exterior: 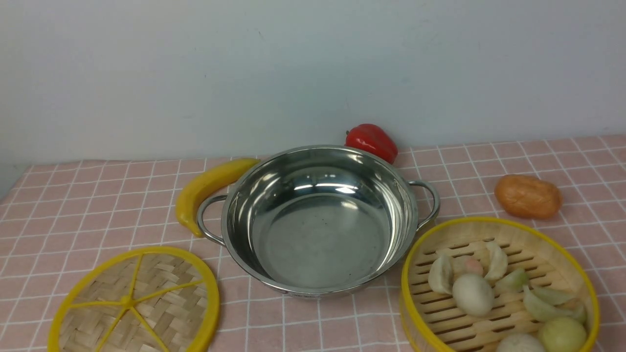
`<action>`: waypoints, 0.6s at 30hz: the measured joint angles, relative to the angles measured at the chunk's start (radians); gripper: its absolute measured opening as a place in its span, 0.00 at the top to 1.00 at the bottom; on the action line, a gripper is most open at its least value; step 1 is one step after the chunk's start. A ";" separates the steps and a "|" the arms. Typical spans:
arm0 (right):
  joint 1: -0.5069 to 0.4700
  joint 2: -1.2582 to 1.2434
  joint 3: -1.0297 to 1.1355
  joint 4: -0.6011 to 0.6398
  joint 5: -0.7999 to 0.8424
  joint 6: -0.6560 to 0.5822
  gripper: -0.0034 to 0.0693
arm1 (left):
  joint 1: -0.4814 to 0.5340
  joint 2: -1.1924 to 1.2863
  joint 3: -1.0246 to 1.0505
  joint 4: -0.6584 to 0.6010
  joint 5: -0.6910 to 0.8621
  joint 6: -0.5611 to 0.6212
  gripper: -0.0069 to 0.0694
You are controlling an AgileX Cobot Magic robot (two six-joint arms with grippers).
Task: Place the steamer in the pot on the pink tablecloth, and put the lid on the steamer.
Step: 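Reach for and grasp the rim of the bamboo steamer holding the buns with the right gripper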
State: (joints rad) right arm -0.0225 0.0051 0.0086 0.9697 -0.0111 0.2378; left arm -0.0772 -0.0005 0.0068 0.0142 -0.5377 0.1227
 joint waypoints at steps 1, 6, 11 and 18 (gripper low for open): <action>0.000 0.000 0.000 0.038 0.001 0.014 0.62 | 0.000 0.000 0.000 0.000 -0.053 -0.003 0.59; 0.000 0.001 -0.037 0.140 -0.005 0.063 0.62 | 0.000 0.000 0.000 0.000 -0.247 -0.036 0.59; 0.000 0.000 -0.191 0.088 -0.090 0.068 0.62 | 0.000 0.000 -0.003 -0.001 -0.376 -0.117 0.59; 0.000 0.034 -0.484 -0.354 -0.239 0.068 0.62 | 0.000 -0.003 -0.231 -0.002 -0.200 -0.167 0.59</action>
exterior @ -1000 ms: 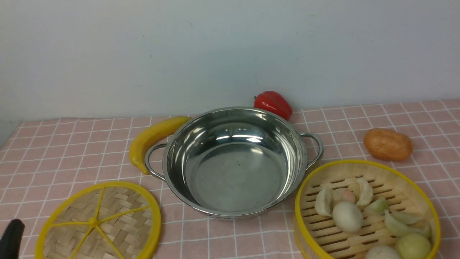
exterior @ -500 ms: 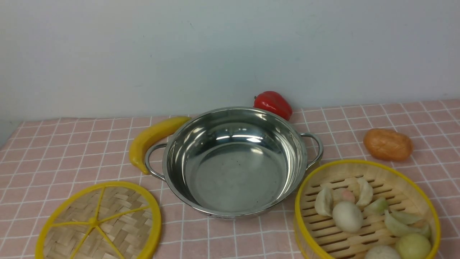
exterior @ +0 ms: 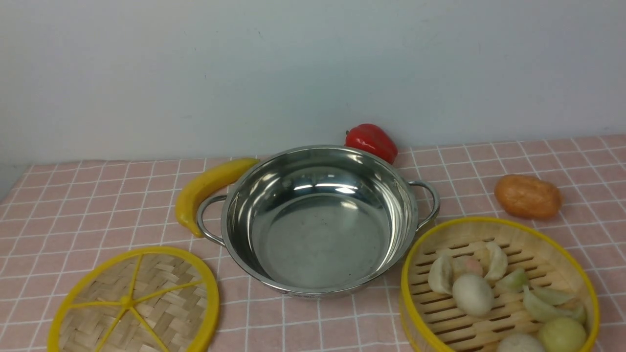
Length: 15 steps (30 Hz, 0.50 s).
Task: Place the steamer in the pot on the pink tablecloth, and put the lid on the steamer.
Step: 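Reach for and grasp the rim of the bamboo steamer holding the buns with the right gripper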
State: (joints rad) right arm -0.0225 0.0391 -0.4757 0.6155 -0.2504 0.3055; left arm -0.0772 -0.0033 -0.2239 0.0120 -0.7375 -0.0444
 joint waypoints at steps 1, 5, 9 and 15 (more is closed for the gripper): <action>0.000 0.004 0.000 -0.017 -0.002 0.000 0.62 | 0.000 0.000 0.000 0.000 0.000 0.000 0.59; 0.000 0.110 -0.210 -0.394 0.077 0.002 0.62 | 0.000 0.041 -0.233 -0.002 0.322 0.001 0.59; 0.000 0.269 -0.392 -0.582 0.355 0.021 0.62 | 0.000 0.151 -0.407 -0.001 0.631 0.032 0.59; 0.000 0.451 -0.534 -0.616 0.764 0.023 0.62 | 0.000 0.292 -0.502 0.001 0.974 0.082 0.59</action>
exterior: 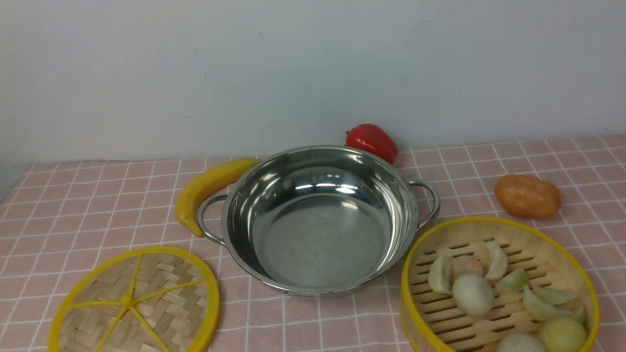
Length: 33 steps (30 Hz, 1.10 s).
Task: Place the steamer in the pot on the pink tablecloth, and put the lid on the steamer.
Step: 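Reach for and grasp the rim of the bamboo steamer holding the buns with the right gripper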
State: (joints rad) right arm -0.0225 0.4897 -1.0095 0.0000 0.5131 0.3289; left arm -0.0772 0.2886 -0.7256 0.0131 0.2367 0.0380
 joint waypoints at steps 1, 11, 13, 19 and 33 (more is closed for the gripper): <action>0.000 0.061 -0.020 0.000 0.119 -0.007 0.62 | 0.000 0.045 -0.012 0.000 0.081 0.000 0.59; 0.000 0.443 -0.030 0.143 0.663 -0.273 0.62 | 0.000 0.402 -0.021 -0.003 0.689 -0.193 0.59; 0.000 0.554 -0.030 0.171 0.701 -0.313 0.62 | 0.000 0.519 -0.021 -0.003 0.782 -0.214 0.59; 0.000 0.760 -0.030 0.172 0.640 -0.329 0.62 | 0.000 0.719 -0.021 -0.003 0.841 -0.217 0.59; 0.035 1.058 -0.030 0.169 0.513 -0.378 0.62 | 0.000 0.773 -0.023 -0.003 0.799 -0.206 0.59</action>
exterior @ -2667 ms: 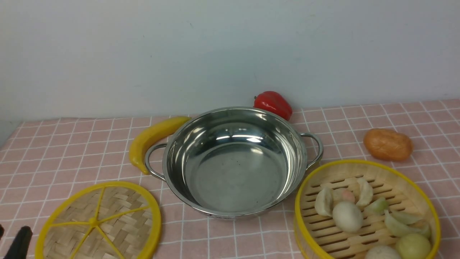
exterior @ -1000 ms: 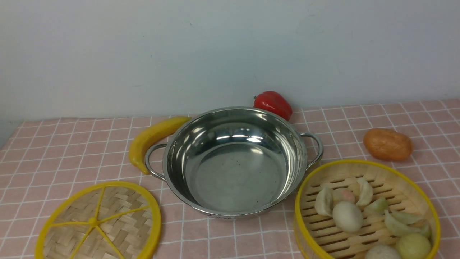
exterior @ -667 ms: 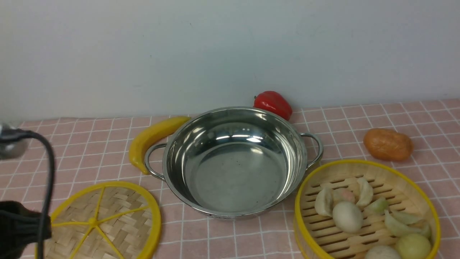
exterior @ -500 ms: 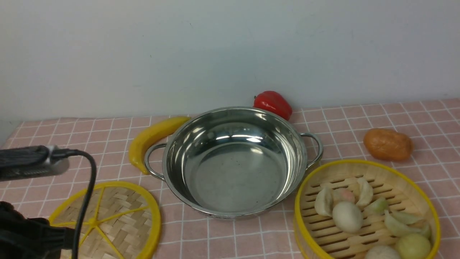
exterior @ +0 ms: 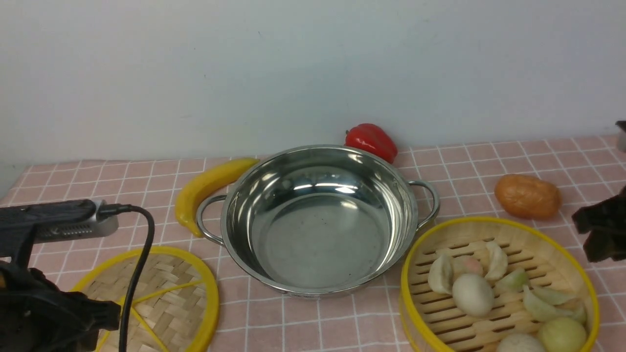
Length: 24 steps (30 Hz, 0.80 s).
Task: Place the steamer in the pot on the pink tablecloth, and put the lid on the steamer.
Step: 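Reach for and grasp the rim of the bamboo steamer holding the buns with the right gripper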
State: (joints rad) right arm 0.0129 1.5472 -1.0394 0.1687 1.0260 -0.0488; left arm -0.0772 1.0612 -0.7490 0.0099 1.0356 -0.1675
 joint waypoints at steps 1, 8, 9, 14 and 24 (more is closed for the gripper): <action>0.008 0.009 0.000 -0.001 -0.007 -0.005 0.62 | 0.000 0.000 0.000 0.000 -0.001 0.005 0.59; 0.068 0.075 0.000 -0.079 -0.081 0.003 0.62 | 0.000 0.000 0.000 0.000 -0.018 0.053 0.59; 0.068 0.079 0.000 -0.095 -0.092 0.007 0.62 | 0.000 0.000 0.000 0.000 -0.018 0.055 0.59; 0.068 0.084 -0.001 -0.130 -0.110 0.030 0.62 | 0.000 0.000 0.000 0.000 -0.018 0.057 0.59; 0.068 0.201 -0.001 -0.145 -0.137 0.034 0.62 | 0.000 0.000 0.000 0.000 -0.021 0.058 0.59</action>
State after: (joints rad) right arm 0.0808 1.7479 -1.0403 0.0241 0.8888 -0.0144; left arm -0.0772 1.0612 -0.7490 0.0099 1.0145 -0.1097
